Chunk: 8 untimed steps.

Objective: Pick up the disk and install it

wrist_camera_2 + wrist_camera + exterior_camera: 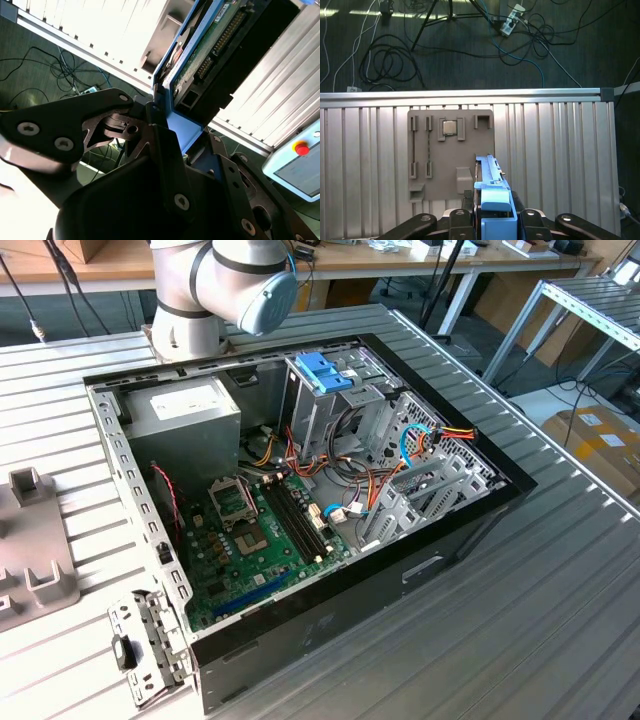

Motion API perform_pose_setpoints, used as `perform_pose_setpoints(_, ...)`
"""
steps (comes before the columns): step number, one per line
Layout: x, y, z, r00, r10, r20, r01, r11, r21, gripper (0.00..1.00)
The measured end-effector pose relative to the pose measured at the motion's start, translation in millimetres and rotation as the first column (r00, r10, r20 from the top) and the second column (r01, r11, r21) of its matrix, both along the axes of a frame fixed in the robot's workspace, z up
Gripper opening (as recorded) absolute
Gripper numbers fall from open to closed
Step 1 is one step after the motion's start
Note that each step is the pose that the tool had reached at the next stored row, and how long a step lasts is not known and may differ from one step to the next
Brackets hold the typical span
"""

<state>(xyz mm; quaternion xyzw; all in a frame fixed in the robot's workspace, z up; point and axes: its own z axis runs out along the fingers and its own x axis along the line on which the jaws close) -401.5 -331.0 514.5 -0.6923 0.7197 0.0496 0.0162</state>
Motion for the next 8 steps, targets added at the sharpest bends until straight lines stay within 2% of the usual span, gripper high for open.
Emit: perform_pose_setpoints(8,3.4,0.0,0.0,1.0000,0.000,0.0000,0.000,1.0000,0.0000,0.37)
